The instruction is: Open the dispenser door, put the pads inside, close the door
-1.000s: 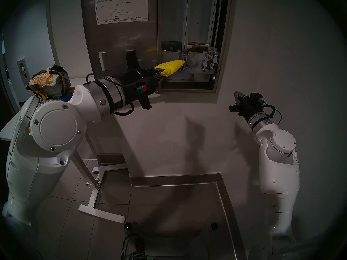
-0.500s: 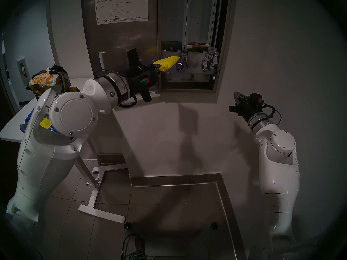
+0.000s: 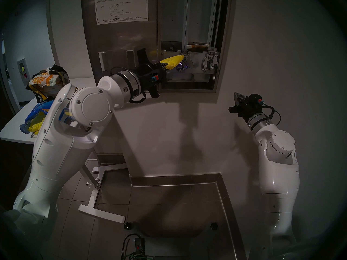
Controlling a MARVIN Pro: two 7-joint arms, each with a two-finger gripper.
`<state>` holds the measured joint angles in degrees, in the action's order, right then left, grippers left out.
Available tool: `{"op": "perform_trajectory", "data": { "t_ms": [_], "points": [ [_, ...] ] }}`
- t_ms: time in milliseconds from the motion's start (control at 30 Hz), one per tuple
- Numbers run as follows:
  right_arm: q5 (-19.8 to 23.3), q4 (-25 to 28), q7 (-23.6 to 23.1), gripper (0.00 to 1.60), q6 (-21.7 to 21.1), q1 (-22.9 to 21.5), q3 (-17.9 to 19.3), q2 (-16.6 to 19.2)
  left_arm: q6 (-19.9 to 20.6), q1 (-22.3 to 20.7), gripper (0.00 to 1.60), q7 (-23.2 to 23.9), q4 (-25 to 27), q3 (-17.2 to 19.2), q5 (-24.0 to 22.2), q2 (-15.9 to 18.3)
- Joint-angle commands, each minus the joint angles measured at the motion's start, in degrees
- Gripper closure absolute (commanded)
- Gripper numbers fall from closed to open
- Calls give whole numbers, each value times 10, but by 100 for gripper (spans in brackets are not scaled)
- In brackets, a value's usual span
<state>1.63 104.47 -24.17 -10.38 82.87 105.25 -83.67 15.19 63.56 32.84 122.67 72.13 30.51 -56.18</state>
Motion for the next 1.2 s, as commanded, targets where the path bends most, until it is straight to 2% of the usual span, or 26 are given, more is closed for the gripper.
{"op": "perform_trajectory", "data": {
  "t_ms": [0,133,167,200,333,400,467,633,1033,1100,1133,1167],
  "points": [
    [1,15,0,135,5,-13,1,3,-7,-68,160,-10,-22,-5,22,-41],
    [2,15,1,135,5,-13,1,4,-10,-80,160,-11,-41,-14,34,-57],
    [2,15,1,135,5,-13,1,4,-11,-100,160,-8,-52,-20,37,-60],
    [2,14,1,135,5,-13,1,4,-13,-80,160,-13,-50,-15,42,-67],
    [2,13,1,135,5,-13,0,5,-17,-110,160,-10,-71,-22,53,-78],
    [3,13,2,135,5,-13,0,5,-19,-98,160,-13,-71,-19,58,-84],
    [3,13,2,135,5,-13,0,5,-23,-128,160,-9,-91,-25,68,-93],
    [3,12,3,135,5,-13,-1,5,-29,-129,160,-11,-98,-24,81,-106],
    [5,9,5,135,5,-13,-2,7,-50,-183,160,-5,-147,-39,127,-144],
    [5,9,5,135,5,-13,-2,7,-52,-181,160,-6,-149,-39,130,-147],
    [5,9,5,135,5,-13,-2,7,-53,-198,160,-2,-158,-43,134,-147],
    [5,9,5,135,5,-13,-2,7,-56,-187,160,-5,-157,-41,139,-152]
  ]
}}
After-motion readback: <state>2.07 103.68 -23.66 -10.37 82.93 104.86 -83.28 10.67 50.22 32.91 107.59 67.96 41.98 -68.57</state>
